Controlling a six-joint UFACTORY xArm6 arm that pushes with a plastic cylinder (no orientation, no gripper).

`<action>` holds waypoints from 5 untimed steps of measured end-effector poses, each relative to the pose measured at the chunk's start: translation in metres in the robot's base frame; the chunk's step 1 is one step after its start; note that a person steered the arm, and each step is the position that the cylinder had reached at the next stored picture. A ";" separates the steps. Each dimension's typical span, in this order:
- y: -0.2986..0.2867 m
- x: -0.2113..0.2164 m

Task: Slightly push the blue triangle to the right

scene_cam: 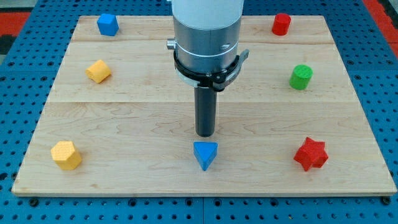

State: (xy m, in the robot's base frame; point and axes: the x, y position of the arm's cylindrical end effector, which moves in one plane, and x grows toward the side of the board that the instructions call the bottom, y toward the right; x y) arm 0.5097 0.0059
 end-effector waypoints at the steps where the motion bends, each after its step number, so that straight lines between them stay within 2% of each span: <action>1: 0.000 0.000; 2: -0.035 0.004; 3: -0.073 0.053; 4: -0.053 0.107; 5: -0.036 0.081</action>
